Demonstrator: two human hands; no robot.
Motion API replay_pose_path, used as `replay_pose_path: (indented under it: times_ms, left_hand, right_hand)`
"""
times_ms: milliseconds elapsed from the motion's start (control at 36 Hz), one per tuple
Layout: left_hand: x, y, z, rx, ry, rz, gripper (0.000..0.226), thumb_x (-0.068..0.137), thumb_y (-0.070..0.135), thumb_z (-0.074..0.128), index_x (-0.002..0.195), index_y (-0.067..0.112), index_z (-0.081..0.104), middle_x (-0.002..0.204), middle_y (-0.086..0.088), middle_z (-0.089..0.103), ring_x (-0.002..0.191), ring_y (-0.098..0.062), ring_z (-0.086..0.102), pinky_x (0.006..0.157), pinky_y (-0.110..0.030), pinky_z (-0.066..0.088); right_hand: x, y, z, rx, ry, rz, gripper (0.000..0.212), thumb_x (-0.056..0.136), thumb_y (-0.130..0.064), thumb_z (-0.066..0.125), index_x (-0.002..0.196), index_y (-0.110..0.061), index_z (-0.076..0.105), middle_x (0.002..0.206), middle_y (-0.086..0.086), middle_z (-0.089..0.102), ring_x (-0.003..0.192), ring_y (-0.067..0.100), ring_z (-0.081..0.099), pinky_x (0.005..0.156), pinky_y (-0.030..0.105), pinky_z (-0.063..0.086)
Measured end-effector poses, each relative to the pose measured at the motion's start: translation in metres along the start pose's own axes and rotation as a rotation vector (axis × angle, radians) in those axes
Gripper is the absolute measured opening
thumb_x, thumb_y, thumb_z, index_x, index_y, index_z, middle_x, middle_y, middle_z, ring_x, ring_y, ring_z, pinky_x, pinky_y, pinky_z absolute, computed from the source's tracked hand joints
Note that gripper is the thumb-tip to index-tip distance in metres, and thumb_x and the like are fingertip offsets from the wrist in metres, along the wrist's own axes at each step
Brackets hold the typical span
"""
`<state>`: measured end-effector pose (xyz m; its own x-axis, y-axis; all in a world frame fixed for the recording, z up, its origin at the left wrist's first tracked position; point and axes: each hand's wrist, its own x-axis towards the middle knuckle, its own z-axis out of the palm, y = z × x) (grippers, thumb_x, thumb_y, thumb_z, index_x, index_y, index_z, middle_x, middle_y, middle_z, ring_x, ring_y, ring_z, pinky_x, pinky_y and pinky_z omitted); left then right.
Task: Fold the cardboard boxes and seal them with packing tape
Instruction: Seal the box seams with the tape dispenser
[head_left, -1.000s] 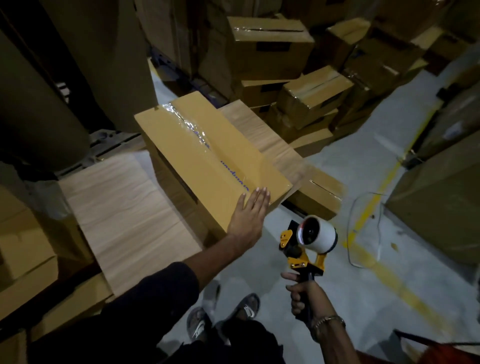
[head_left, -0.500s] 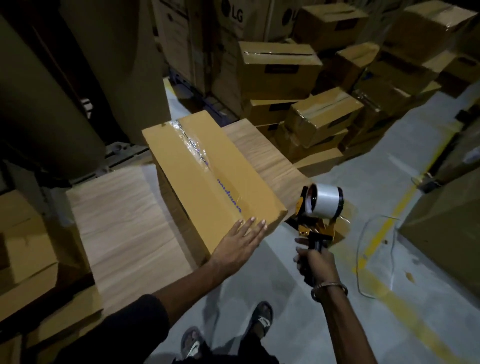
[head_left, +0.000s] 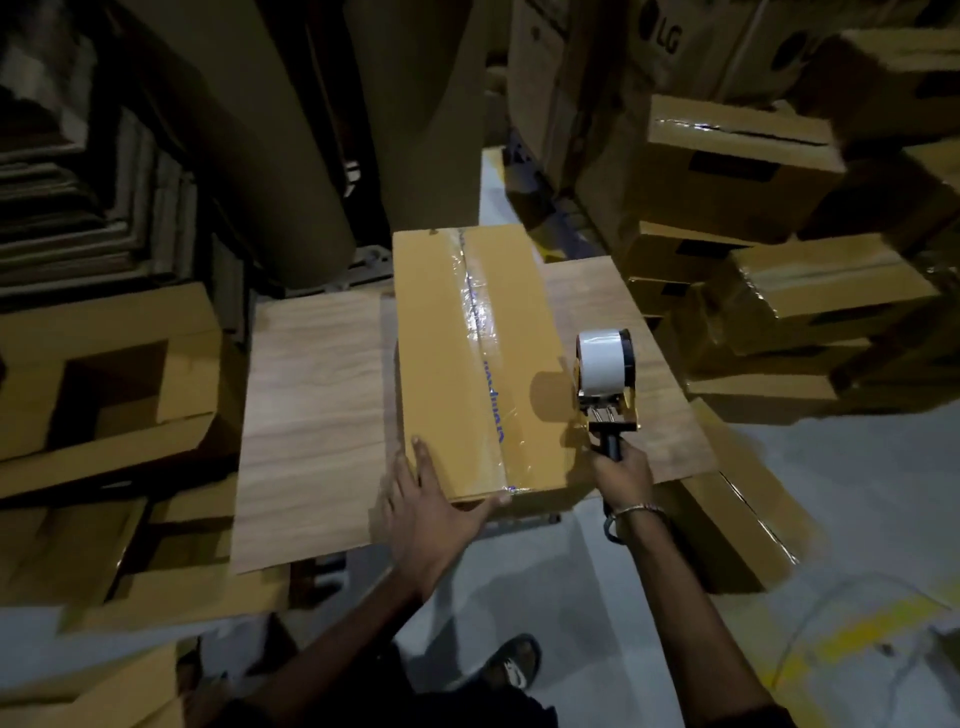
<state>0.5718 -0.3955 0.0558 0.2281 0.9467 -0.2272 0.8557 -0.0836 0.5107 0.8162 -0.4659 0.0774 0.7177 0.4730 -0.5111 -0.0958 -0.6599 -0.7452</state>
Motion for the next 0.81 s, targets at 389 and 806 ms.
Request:
replay_pose_path:
  times_ms: [389,806]
  left_hand:
    - [0.052,-0.003,-0.033,0.152,-0.23,0.184,0.169,0.037,0.105,0.066,0.164,0.032,-0.018,0.175,-0.001,-0.008,0.16,-0.028,0.014,0.118,-0.053,0.037]
    - [0.198,-0.013,-0.073,0.327,-0.381,0.674,0.15,0.054,0.097,0.071,0.168,0.031,-0.002,0.173,-0.009,0.013,0.156,-0.029,0.025,0.119,-0.044,0.04]
  right_hand:
    - [-0.021,0.043,-0.001,0.151,0.05,0.036,0.017,0.075,-0.037,0.077,0.089,-0.028,0.074,0.087,-0.003,0.077,0.082,0.023,0.074,0.077,0.053,0.064]
    - [-0.078,0.042,0.1,0.665,0.378,0.167,0.011,0.092,-0.027,0.078,0.084,-0.034,0.075,0.095,-0.008,0.076,0.09,0.019,0.071,0.085,0.055,0.062]
